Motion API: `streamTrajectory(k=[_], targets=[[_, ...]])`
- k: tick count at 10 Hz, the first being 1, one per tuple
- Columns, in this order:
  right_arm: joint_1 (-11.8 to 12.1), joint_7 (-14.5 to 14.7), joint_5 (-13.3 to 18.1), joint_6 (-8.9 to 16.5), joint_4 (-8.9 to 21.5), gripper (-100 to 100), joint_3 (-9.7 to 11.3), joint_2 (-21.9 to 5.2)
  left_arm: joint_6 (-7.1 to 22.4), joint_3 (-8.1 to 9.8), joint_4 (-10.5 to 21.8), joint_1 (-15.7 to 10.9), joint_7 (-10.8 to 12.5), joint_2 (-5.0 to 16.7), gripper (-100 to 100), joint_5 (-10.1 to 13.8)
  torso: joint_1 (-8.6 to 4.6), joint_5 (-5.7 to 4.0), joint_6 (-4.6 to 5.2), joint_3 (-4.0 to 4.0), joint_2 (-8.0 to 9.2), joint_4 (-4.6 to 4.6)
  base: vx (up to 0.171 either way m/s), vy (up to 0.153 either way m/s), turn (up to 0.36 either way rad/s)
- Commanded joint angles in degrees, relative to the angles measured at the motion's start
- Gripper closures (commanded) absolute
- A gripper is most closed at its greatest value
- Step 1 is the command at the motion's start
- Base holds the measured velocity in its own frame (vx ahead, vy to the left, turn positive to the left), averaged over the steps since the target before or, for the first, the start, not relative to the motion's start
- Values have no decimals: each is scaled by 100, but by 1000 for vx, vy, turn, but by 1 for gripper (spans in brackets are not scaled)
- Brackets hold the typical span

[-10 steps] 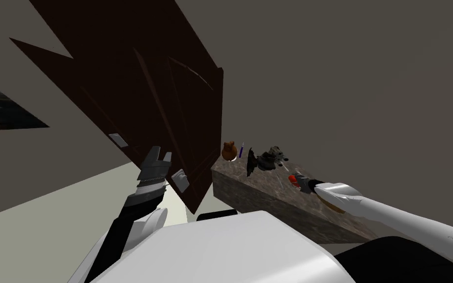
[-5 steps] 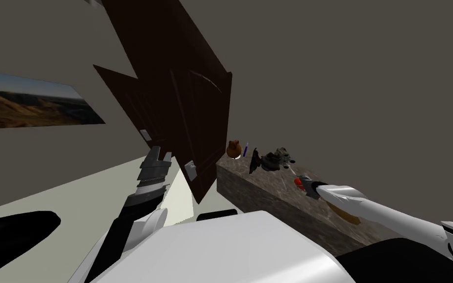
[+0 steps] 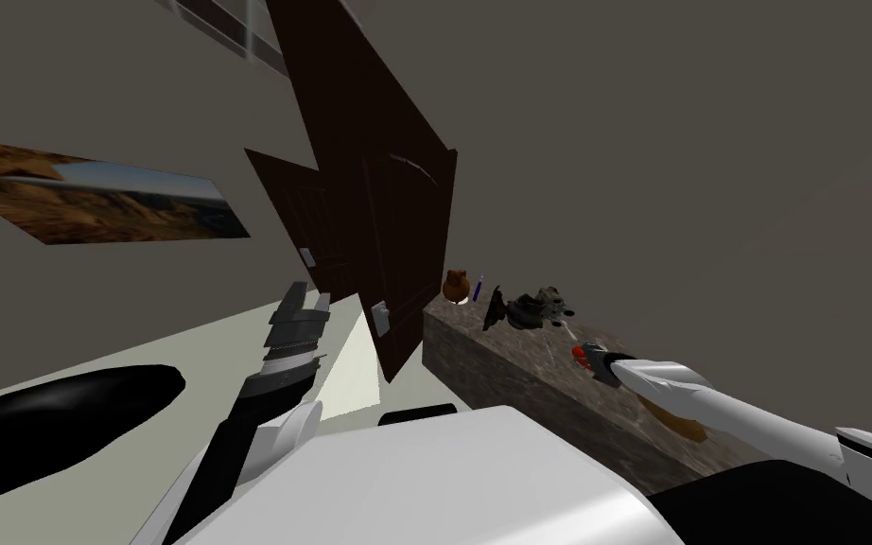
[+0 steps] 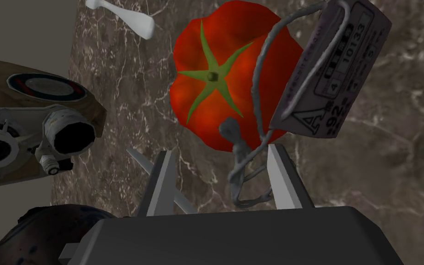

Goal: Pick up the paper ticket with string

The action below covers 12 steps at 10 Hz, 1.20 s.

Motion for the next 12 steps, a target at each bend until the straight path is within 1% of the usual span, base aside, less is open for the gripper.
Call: streamTrajectory(k=[1,4,5,6,7,9,11,12], targets=[[0,0,0,0,0,100,0,0,0,0,0,0,0,0,0,0,0,0,0,0,0,0,-9,4,-19],[5,-7,-4,-9,3,100,2,6,0,0,0,0,0,0,0,0,0,3,-9,-10,-18,-3,0,0,0],[6,-8,-4,-10,4,0,2,6,0,0,0,0,0,0,0,0,0,3,-10,-11,-19,-4,0,0,0],[67,52,-59,86,-187,100,29,-104,0,0,0,0,0,0,0,0,0,3,-10,-11,-19,-4,103,-3,-340],[118,57,-48,136,-326,100,32,-165,0,1,0,3,0,0,0,0,1,8,11,-22,-40,-8,173,16,-391],[221,68,-26,234,-603,100,37,-288,-1,1,-1,2,0,0,0,0,6,7,-11,-39,-69,-14,141,0,-234],[324,79,-4,332,-880,100,42,-411,0,1,-1,2,0,0,0,0,7,6,-13,-41,-71,-15,138,22,-253],[324,79,-4,332,-880,100,42,-411,-1,1,-1,2,0,0,0,0,10,6,-14,-40,-69,-15,78,22,-85]])
